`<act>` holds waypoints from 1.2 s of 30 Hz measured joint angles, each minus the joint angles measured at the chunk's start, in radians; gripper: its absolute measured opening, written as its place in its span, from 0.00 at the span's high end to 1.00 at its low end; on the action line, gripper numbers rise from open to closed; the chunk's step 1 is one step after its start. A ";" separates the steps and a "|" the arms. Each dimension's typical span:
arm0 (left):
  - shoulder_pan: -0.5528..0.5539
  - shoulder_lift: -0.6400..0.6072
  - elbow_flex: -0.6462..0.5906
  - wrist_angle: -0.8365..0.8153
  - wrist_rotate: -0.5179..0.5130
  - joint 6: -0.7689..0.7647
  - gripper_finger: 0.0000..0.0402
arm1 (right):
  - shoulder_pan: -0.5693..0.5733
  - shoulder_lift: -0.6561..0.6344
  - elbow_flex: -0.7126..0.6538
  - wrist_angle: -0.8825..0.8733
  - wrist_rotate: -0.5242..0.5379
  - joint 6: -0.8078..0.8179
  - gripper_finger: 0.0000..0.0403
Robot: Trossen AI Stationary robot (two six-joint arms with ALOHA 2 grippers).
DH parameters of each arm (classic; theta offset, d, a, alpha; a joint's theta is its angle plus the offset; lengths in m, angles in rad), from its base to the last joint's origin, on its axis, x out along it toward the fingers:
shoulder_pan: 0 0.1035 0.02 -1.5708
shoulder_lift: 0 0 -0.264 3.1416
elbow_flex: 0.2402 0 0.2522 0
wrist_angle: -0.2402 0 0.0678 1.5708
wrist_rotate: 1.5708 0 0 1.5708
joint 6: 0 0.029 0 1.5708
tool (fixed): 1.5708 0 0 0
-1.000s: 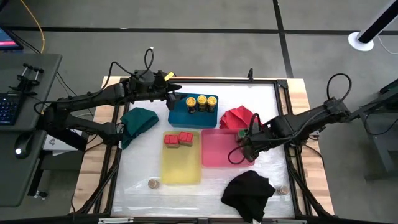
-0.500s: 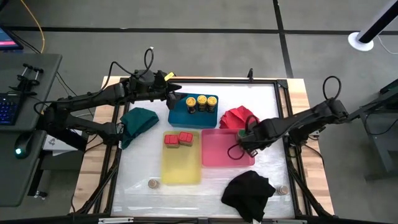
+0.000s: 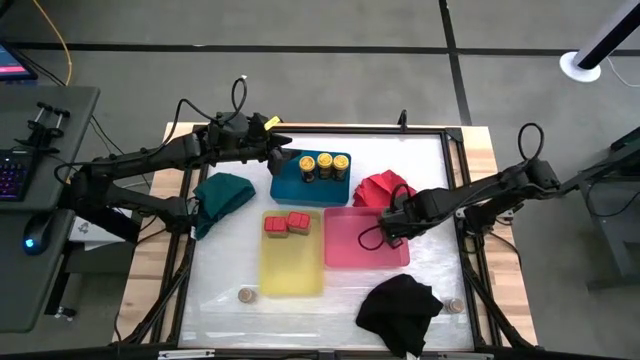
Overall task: Sort spices by type
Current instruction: Put the green spice bottle into the red bin, then adjust the brown spice bottles on the table
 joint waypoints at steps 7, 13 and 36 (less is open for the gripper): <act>0.000 0.000 0.000 0.000 0.000 0.000 0.31 | 0.000 0.000 0.000 0.062 -0.037 0.047 1.00; 0.000 0.000 0.000 0.000 0.000 0.005 0.31 | 0.003 0.000 0.000 0.085 -0.049 0.089 1.00; 0.000 0.000 0.000 0.000 0.002 0.035 0.31 | 0.420 0.000 0.035 0.189 -0.485 0.275 0.99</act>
